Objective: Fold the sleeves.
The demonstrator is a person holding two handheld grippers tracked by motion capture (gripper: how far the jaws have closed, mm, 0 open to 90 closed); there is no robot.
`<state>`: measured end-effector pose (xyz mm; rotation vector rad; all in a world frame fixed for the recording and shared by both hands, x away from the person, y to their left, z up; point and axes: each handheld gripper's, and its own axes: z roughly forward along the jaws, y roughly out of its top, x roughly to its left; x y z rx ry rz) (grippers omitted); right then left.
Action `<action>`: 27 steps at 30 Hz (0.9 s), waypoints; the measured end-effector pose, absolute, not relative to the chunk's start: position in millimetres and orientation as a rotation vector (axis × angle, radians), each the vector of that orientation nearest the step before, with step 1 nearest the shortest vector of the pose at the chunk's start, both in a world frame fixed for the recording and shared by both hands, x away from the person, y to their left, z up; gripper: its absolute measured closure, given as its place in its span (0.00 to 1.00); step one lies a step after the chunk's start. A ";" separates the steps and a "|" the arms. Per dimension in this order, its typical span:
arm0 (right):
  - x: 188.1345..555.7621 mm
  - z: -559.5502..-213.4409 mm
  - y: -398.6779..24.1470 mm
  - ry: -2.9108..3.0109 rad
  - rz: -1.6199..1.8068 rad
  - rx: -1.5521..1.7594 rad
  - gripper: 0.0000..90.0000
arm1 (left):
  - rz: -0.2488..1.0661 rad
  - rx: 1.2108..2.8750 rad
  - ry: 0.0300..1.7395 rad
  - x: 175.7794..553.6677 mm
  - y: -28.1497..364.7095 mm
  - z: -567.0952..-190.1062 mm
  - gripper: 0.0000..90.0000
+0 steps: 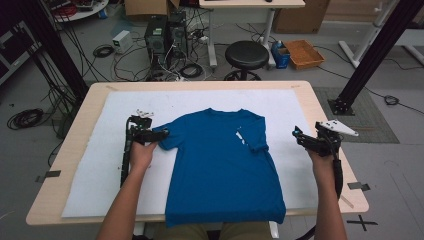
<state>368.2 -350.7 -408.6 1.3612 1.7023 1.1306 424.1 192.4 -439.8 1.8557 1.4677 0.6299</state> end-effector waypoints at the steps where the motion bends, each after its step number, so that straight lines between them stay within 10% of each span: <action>1: 368.6 -409.4 -349.9 1.708 1.127 1.355 0.20 | 0.609 1.867 1.477 425.6 190.4 -443.7 0.28; 6: 369.7 -410.1 -346.0 1.731 1.122 1.334 0.20 | 0.631 1.912 1.440 423.1 184.1 -447.3 0.47; 10: 369.3 -409.7 -343.9 1.741 1.124 1.324 0.20 | 0.612 1.879 1.422 419.6 187.8 -447.9 0.94; 27: 372.2 -411.0 -337.2 1.754 1.128 1.318 0.20 | 0.459 1.770 1.113 420.0 118.6 -395.9 0.93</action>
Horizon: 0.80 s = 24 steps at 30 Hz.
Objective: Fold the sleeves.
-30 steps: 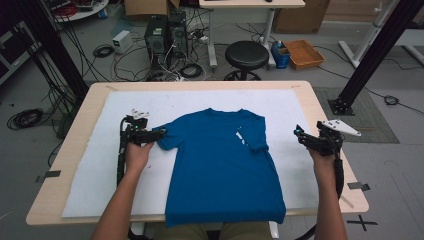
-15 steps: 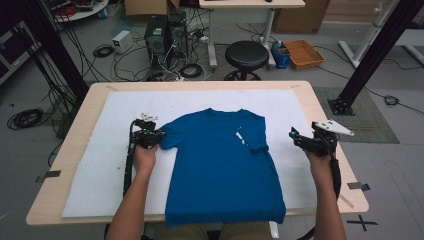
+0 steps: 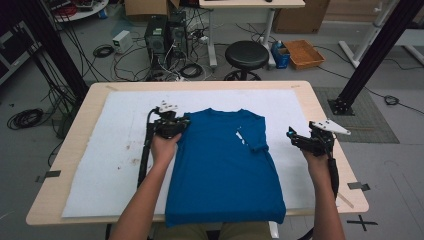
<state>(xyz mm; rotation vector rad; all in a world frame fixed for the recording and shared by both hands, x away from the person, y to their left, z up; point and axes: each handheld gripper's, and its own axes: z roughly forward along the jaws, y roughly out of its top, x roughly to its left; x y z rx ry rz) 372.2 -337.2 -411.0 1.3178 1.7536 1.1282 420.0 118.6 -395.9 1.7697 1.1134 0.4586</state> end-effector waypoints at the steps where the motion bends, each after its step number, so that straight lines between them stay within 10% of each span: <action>1: 372.2 -411.0 -337.2 1.754 1.128 1.318 0.20 | 0.419 1.753 1.078 421.5 110.1 -393.1 0.93; 6: 373.8 -413.3 -334.6 1.775 1.110 1.312 0.20 | 0.527 1.644 1.017 416.4 90.4 -376.3 0.49; 24: 374.2 -413.9 -322.9 1.915 1.083 1.206 0.20 | 0.524 1.679 0.934 379.6 188.2 -419.4 0.29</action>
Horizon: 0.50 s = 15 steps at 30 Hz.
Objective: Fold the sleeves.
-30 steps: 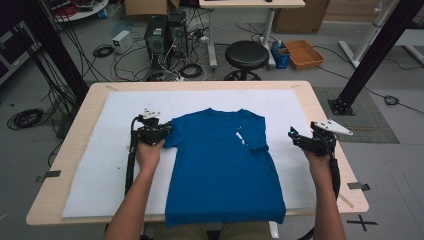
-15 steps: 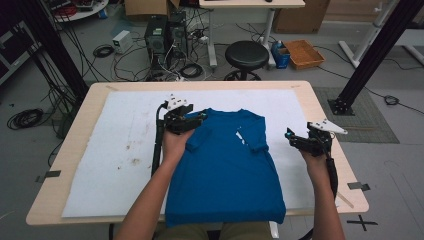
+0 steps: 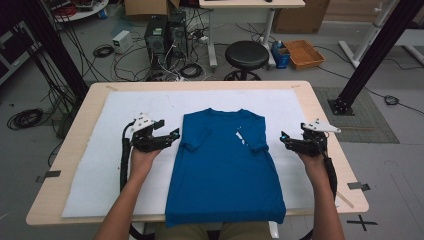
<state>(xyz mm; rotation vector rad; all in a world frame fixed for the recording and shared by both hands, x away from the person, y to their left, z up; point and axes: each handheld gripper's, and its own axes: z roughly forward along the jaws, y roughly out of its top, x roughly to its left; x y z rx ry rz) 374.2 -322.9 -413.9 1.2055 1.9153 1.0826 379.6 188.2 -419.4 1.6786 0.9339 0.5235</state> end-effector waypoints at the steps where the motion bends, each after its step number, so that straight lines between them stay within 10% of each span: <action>1: 374.2 -413.9 -322.9 1.915 1.083 1.206 0.20 | 0.532 1.675 0.918 375.4 192.7 -421.7 0.29; 15: 360.6 -413.1 -319.5 1.912 1.149 1.184 0.20 | 0.534 1.617 0.868 358.0 215.8 -431.5 0.29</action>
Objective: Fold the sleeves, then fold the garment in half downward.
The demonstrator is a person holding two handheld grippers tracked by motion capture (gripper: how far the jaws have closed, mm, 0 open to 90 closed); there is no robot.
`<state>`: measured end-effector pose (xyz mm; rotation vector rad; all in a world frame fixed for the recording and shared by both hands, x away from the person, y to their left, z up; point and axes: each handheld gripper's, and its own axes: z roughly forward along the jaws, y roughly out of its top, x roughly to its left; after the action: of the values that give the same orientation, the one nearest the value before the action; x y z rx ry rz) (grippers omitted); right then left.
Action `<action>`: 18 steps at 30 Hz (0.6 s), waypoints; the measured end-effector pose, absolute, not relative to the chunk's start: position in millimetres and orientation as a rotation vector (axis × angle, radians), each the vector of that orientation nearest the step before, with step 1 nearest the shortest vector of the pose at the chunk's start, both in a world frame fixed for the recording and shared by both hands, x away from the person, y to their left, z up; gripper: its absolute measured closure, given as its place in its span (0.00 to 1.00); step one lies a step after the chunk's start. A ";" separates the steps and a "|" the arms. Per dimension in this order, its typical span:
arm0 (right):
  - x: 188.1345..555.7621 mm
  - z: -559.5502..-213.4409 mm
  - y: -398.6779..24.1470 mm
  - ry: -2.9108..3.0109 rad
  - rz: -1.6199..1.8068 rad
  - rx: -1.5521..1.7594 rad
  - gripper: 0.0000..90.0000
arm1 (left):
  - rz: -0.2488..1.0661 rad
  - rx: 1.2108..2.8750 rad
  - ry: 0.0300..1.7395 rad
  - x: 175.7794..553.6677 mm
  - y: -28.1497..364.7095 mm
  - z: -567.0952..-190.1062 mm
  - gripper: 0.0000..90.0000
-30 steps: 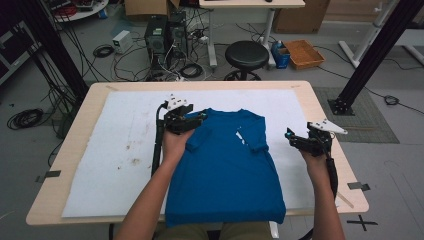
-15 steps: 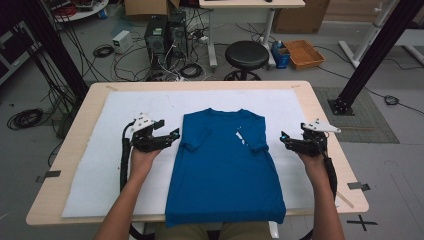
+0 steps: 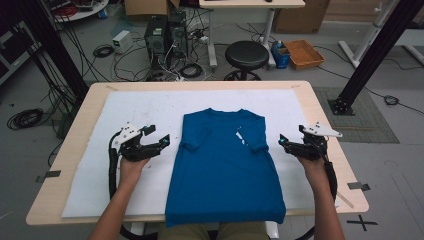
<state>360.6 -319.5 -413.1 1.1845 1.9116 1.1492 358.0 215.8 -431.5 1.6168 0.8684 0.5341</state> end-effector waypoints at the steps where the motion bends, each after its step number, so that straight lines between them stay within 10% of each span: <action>1: 360.6 -413.7 -319.5 1.909 1.153 1.185 0.20 | 0.534 1.624 0.867 357.4 217.2 -432.3 0.29; 18: 362.8 -418.0 -319.0 1.901 1.149 1.211 0.20 | 0.578 1.640 0.906 354.4 218.7 -434.9 0.29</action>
<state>362.8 -319.0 -418.0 1.2110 1.9011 1.1490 354.4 218.7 -434.9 1.6395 0.9056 0.5775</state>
